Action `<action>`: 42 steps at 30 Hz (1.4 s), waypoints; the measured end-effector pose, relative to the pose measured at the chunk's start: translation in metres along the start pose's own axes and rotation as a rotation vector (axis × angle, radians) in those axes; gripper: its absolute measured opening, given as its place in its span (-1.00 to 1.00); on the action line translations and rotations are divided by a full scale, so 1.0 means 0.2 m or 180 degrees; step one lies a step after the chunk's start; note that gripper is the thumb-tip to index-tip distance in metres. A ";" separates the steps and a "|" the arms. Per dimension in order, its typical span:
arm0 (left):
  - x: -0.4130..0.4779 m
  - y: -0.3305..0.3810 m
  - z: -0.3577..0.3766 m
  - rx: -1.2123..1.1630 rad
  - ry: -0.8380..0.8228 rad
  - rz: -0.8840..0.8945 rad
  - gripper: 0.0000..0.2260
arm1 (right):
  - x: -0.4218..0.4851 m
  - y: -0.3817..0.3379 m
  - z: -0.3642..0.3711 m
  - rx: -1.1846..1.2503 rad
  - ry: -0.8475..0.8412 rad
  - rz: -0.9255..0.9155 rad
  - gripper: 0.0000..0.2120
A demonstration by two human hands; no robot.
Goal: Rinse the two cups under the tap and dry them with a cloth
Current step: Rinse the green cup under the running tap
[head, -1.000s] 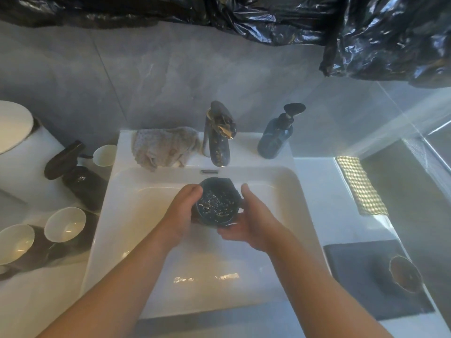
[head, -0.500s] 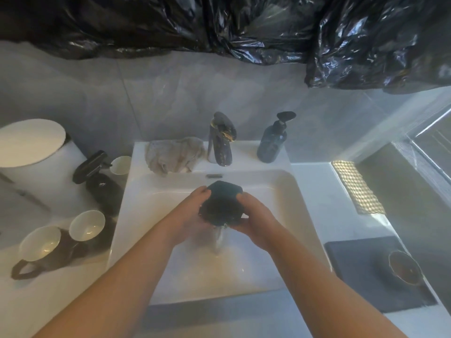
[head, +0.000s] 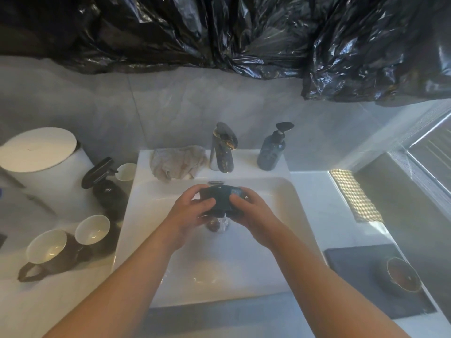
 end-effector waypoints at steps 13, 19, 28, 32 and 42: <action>-0.20 0.24 -0.02 0.0687 -0.0098 0.0566 -0.56 | -0.17 -0.34 0.07 -0.0600 -0.0405 -0.0361 -0.20; -0.35 0.40 0.04 0.0770 -0.0095 0.0881 -0.53 | -0.21 -0.51 0.11 -0.0572 -0.0592 -0.0670 -0.33; -0.54 0.62 0.13 0.0946 -0.0124 0.1417 -0.43 | -0.25 -0.75 0.13 -0.0703 -0.0570 -0.1054 -0.04; -0.58 0.68 0.15 0.1026 -0.0092 0.1487 -0.39 | -0.25 -0.81 0.12 -0.0805 -0.0573 -0.1153 -0.05; -0.58 0.61 0.17 0.1059 -0.0059 0.1348 -0.41 | -0.30 -0.78 0.11 -0.0737 -0.0563 -0.1157 -0.08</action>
Point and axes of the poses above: each hand's wrist, its own x-axis towards the middle knuckle, its own z-axis out of the palm, y = z × x, the point moved 6 cm from there along x, towards the middle knuckle, and after that the axes turned 12 degrees about -z, right-handed, at the moved point
